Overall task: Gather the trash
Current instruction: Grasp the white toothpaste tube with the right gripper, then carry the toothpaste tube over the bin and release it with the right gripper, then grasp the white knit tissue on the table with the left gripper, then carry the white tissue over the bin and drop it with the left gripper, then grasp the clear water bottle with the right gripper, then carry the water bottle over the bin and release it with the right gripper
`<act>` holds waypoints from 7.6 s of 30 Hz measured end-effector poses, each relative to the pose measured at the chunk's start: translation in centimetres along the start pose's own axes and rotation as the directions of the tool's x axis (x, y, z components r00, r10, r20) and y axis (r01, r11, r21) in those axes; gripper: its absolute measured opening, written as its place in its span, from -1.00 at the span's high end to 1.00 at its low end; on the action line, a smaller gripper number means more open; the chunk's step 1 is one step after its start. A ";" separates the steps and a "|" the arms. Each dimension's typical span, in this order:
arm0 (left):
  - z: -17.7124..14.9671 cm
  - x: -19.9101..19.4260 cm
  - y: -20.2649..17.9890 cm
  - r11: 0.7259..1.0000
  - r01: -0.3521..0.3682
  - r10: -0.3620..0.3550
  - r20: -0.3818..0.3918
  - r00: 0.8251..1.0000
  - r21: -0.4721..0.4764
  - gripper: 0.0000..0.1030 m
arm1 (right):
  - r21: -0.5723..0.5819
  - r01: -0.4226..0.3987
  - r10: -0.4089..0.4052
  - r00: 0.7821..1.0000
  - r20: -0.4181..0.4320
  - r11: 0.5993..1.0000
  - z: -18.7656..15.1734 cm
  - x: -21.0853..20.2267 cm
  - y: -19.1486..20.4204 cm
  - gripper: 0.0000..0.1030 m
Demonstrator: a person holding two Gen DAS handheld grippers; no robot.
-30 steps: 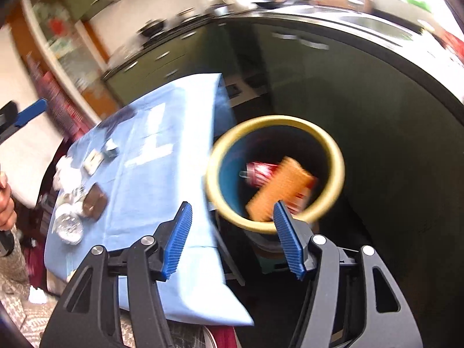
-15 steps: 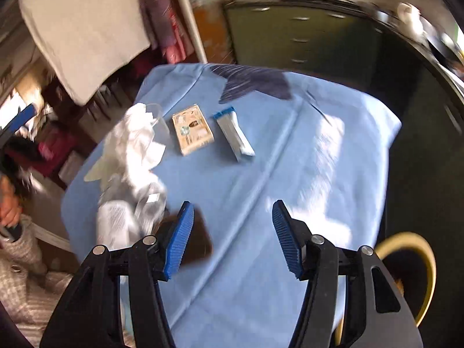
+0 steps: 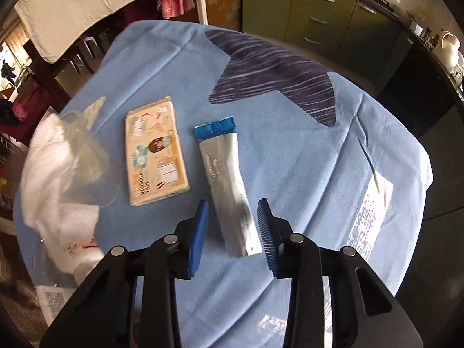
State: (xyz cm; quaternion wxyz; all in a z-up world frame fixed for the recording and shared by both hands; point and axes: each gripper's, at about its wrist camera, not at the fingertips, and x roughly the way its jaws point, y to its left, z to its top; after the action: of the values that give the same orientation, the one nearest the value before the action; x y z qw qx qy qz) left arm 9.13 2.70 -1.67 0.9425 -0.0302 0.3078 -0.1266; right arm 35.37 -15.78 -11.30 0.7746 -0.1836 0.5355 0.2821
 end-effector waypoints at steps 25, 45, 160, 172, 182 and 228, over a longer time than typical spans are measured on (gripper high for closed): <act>-1.0 0.3 -1.0 0.999 0.039 -0.039 -0.021 0.999 0.004 -0.88 | 0.208 -0.019 -0.015 0.986 0.165 0.978 -9.3 -10.8 -3.2 0.76; -0.9 0.9 -6.3 0.993 0.036 -0.026 -0.083 0.996 0.111 -0.88 | 0.690 0.226 -0.261 0.964 -0.056 0.688 -34.2 -10.3 -23.3 0.16; 4.9 -3.2 -8.4 0.994 0.062 -0.067 0.064 0.996 0.088 -0.82 | 0.066 -0.171 0.148 0.953 0.265 0.983 -22.4 -17.1 2.4 -0.07; -0.3 -7.3 -1.0 0.997 -0.053 0.057 0.077 0.995 -0.047 -0.85 | -0.320 -0.251 0.263 0.965 -0.007 0.913 -11.5 -11.6 15.8 -0.07; -1.3 -8.0 1.5 0.993 -0.053 0.062 0.091 0.994 -0.104 -0.87 | -0.364 -0.240 0.191 0.968 -0.164 0.900 -9.6 -7.0 18.1 -0.11; -1.7 -3.8 -0.5 0.997 -0.005 0.005 0.002 1.000 -0.078 -0.87 | 0.553 0.185 -0.267 0.961 0.069 0.812 -28.0 -18.2 -13.8 -0.08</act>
State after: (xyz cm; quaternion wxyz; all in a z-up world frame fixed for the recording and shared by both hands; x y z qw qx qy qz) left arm 5.08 3.26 -0.87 0.9412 -0.0665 0.3115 -0.1122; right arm 18.87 -47.24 -4.66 0.8591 0.0010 0.5103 0.0376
